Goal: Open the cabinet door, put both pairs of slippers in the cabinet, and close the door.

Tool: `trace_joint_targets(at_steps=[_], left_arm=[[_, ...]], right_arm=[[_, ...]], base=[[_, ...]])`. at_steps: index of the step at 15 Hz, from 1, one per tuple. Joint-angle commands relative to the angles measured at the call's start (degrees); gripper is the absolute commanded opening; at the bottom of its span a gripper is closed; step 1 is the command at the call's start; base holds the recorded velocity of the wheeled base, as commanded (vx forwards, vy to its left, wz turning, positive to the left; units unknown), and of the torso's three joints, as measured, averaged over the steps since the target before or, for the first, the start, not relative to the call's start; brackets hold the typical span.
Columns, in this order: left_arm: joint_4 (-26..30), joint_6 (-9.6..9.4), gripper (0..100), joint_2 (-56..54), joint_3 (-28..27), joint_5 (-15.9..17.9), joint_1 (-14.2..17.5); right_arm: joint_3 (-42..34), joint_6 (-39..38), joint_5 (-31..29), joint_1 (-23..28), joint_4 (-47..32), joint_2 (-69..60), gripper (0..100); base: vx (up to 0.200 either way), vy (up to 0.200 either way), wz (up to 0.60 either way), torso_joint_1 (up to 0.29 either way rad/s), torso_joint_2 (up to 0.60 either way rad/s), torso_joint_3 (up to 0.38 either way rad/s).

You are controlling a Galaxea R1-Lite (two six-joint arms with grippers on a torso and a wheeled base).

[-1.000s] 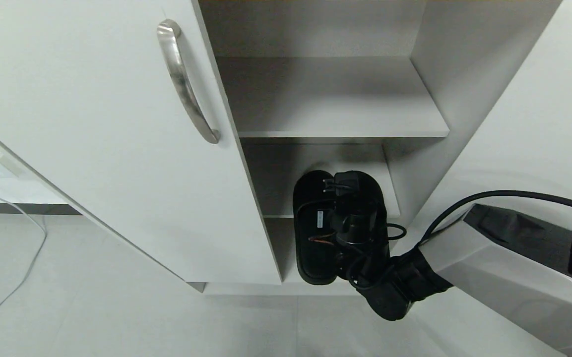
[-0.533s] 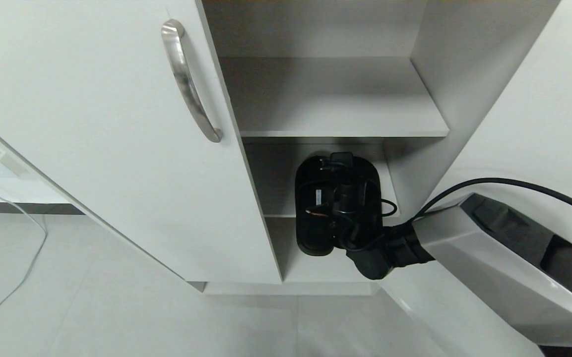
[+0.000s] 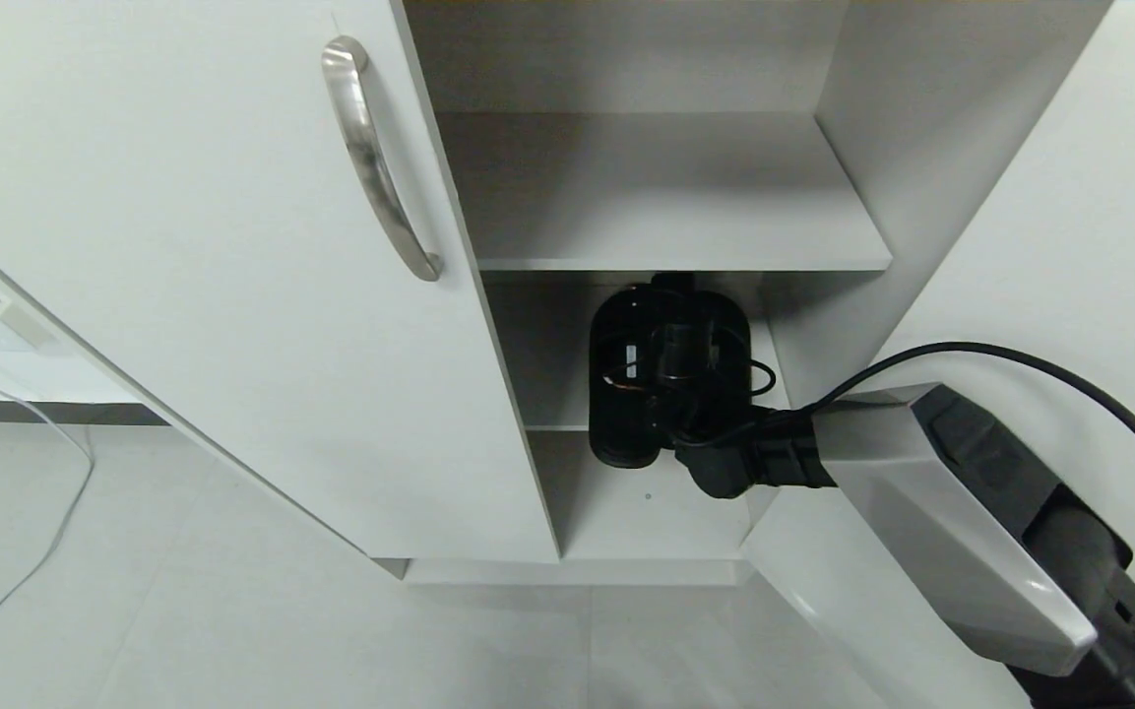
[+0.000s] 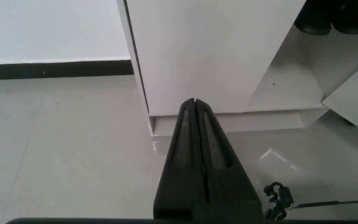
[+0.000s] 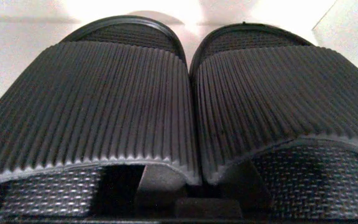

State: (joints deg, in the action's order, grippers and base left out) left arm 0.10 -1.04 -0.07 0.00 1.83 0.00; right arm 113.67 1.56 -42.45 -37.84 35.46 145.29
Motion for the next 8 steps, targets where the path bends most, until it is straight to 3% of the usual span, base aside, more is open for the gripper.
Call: trace_joint_targets(at_steps=[1,8], left_arm=[[0.0,-0.02,0,0.1,0.0,0.0,0.0],[0.0,-0.02,0,0.1,0.0,0.0,0.0]], right_arm=[[0.9,0.2,0.0,0.2,-0.1,0.7,0],[0.9,0.6,0.0,0.3,0.1,-1.1,0]], base=[[0.0,0.0,0.0,0.0,0.0,0.0],[0.0,0.0,0.0,0.0,0.0,0.0]])
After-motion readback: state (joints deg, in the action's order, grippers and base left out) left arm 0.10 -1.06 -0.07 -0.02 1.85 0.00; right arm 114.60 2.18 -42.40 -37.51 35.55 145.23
